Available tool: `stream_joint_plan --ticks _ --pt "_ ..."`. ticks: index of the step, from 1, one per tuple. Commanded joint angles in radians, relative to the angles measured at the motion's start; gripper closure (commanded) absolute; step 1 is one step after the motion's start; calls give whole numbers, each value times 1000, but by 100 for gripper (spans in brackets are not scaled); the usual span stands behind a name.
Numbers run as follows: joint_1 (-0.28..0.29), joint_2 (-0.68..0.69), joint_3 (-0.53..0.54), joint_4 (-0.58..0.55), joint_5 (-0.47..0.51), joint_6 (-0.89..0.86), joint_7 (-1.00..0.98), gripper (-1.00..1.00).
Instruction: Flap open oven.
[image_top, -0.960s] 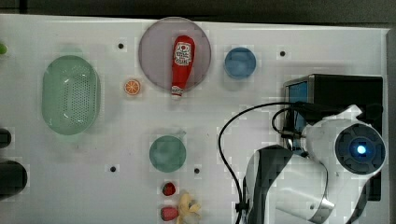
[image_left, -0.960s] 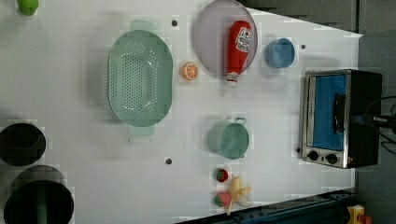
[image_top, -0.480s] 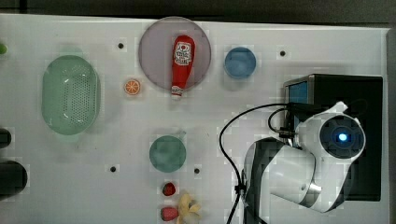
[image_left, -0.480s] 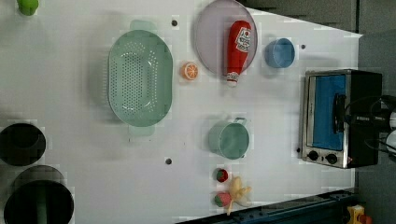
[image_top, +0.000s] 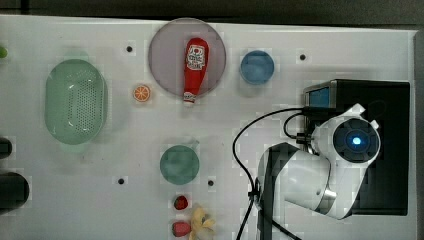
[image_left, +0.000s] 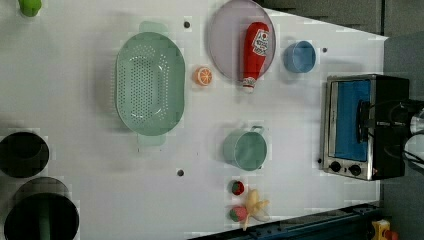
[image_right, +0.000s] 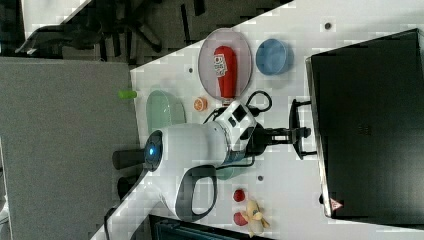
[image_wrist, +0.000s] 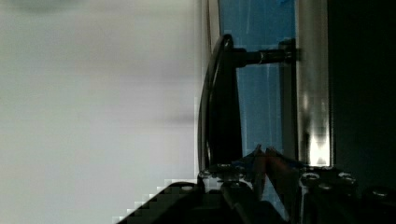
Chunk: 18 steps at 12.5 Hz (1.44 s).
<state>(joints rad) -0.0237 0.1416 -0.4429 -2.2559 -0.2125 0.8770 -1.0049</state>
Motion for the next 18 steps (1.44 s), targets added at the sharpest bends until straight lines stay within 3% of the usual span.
stream_joint_plan --ticks 1,9,15,18 --pt "31 11 51 -24 -32 2 50 65" --pt "108 109 164 -44 -340 -7 513 65" --pt "213 309 191 16 -579 -31 891 65" --pt "267 424 190 73 -615 -47 979 65"
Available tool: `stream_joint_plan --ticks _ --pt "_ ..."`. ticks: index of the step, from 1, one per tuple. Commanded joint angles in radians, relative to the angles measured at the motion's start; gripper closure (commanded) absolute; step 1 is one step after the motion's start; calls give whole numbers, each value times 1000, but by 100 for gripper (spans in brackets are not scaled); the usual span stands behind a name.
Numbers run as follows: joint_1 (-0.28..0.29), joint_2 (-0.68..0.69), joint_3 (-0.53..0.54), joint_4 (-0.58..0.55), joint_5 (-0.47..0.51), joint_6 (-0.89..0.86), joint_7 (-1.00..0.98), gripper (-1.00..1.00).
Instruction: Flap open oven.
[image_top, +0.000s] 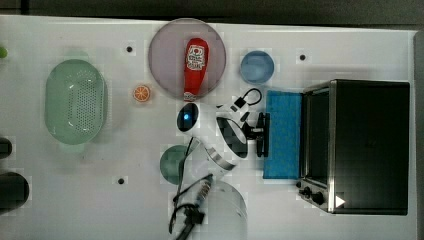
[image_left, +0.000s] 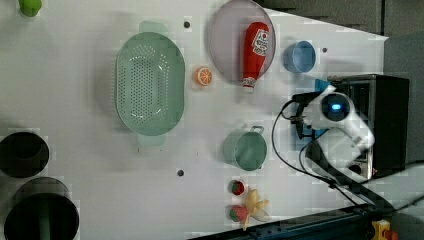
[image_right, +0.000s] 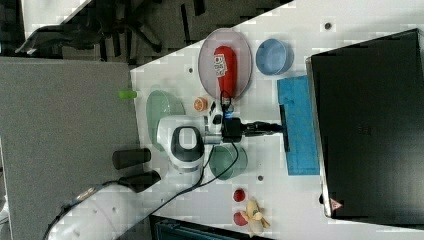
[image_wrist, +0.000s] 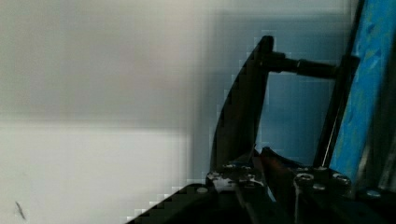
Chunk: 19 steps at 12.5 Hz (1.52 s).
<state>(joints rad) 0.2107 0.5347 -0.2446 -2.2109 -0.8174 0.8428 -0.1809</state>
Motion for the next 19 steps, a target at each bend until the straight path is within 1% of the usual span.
stream_joint_plan --ticks 1,3,4,5,9,14,16,17,19 --pt "51 47 -14 50 -13 -52 156 65" --pt "65 44 -14 75 -9 -73 156 65" --pt "65 26 -13 82 7 -60 156 65" --pt "64 -5 -14 84 44 -45 156 65" --pt "56 -197 -18 85 307 -47 156 65" --pt "50 -431 -65 91 637 -123 156 65" --pt "50 -509 -82 104 729 -205 156 65" --pt "50 -550 -81 115 751 -267 156 65" --pt "52 -630 -75 155 756 -406 156 65"
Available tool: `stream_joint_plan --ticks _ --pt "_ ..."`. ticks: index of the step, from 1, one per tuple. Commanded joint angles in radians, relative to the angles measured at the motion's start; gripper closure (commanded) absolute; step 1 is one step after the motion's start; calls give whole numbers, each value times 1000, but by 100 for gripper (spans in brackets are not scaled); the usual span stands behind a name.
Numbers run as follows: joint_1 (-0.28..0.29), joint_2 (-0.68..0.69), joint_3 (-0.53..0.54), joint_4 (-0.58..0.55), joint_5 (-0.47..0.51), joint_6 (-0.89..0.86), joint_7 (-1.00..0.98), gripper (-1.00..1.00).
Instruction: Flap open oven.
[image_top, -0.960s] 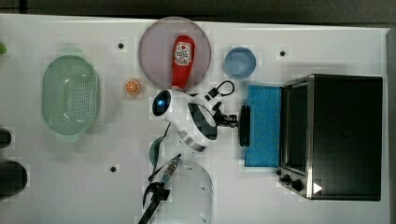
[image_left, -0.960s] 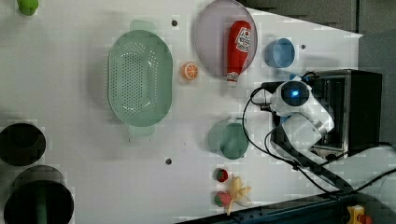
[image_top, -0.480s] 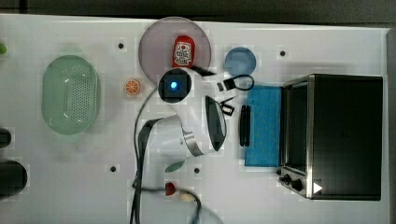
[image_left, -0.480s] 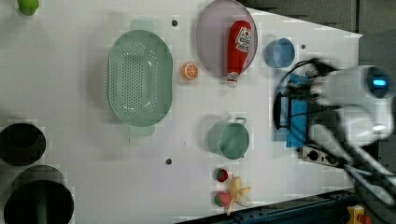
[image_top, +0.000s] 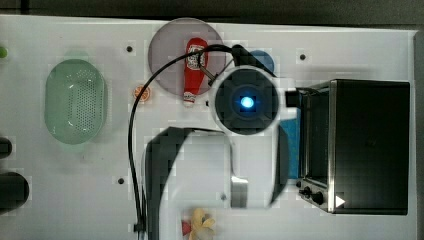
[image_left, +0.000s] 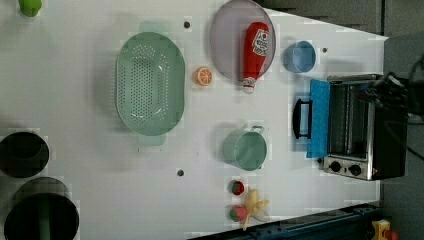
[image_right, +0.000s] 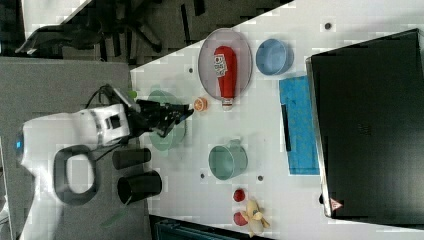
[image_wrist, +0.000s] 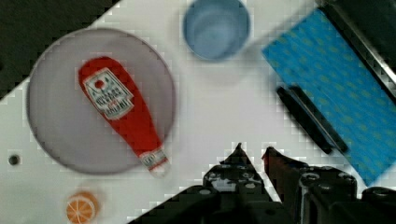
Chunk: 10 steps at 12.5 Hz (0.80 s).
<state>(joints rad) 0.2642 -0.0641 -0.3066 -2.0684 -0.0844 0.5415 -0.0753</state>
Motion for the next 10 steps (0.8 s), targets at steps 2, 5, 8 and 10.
stream_joint_plan --ticks 2,5,8,10 --pt "-2 -90 -15 58 23 -259 52 65" --pt "-2 -139 -17 114 23 -403 137 65" --pt "-1 -158 -11 116 21 -404 142 65" --pt "-1 -158 -11 115 21 -404 142 65"
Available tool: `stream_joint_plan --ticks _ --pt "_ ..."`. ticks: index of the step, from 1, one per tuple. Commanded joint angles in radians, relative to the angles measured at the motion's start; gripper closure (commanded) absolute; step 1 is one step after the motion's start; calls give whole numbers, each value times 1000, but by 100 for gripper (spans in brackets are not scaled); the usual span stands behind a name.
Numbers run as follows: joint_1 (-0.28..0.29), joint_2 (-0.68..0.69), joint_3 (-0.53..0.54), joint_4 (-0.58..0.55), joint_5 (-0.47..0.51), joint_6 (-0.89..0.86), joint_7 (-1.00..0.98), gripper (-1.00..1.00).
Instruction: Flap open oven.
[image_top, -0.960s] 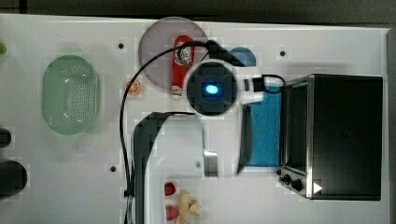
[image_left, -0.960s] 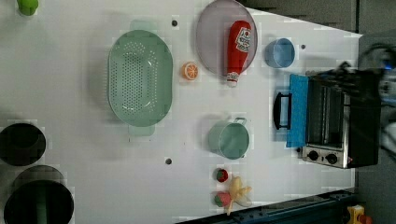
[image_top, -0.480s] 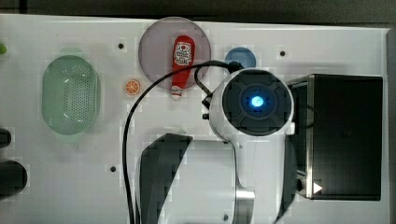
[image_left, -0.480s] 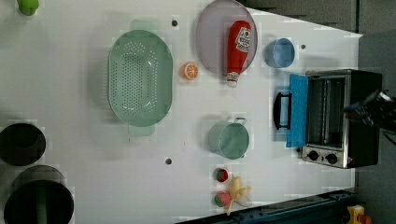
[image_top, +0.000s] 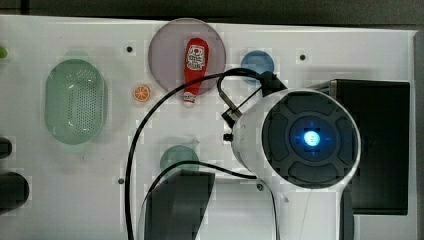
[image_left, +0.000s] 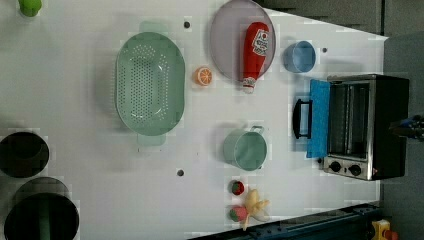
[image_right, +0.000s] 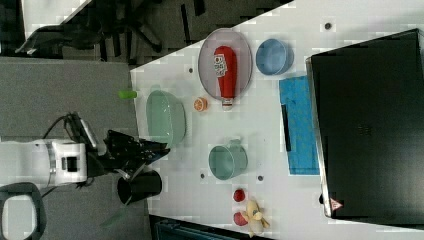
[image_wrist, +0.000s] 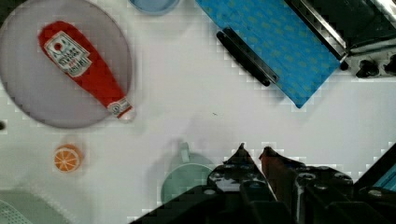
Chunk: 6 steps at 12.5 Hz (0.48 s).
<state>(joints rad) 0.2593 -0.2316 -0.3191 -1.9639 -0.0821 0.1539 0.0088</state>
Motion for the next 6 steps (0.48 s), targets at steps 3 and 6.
stream_joint_plan --ticks 3,6 --pt "4 11 1 5 19 -16 58 65" --pt "4 13 1 5 19 -16 58 65"
